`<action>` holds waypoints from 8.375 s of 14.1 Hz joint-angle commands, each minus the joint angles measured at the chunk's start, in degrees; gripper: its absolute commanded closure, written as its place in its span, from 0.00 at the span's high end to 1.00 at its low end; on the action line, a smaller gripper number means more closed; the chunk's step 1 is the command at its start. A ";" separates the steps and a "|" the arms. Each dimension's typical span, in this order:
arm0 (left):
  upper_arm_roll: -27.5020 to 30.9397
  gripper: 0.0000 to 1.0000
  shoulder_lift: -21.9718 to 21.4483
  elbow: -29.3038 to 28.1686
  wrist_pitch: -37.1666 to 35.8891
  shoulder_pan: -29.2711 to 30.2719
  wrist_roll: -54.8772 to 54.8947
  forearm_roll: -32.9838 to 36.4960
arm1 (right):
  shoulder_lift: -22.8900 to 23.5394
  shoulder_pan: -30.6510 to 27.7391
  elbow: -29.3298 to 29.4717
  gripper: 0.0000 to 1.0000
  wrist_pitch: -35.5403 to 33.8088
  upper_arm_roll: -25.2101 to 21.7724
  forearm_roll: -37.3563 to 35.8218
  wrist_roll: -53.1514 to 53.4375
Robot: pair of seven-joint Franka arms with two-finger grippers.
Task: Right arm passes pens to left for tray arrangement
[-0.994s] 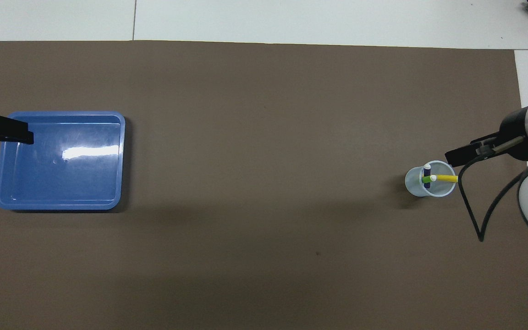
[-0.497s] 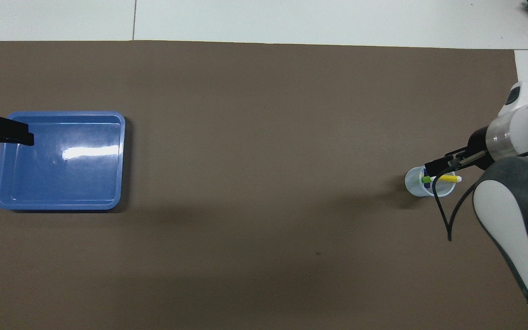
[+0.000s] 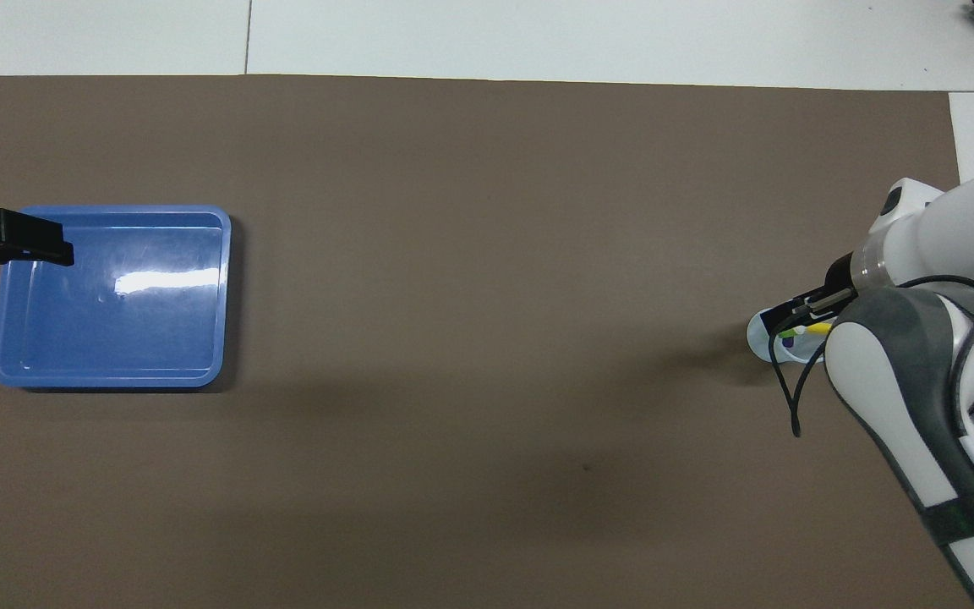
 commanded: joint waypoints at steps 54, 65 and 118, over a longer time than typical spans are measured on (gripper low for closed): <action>0.16 0.99 -7.66 -30.59 36.08 -11.11 -29.72 -58.24 | -1.50 4.38 12.83 0.05 -5.67 7.26 23.34 23.08; 0.16 0.98 -6.87 -33.76 57.52 -24.47 -38.26 -74.67 | -3.18 23.45 2.02 0.05 30.88 7.26 34.34 49.12; -0.19 0.59 -9.41 -36.83 55.87 -26.68 -42.92 -71.79 | -2.65 27.95 0.60 0.00 36.54 7.26 34.79 51.85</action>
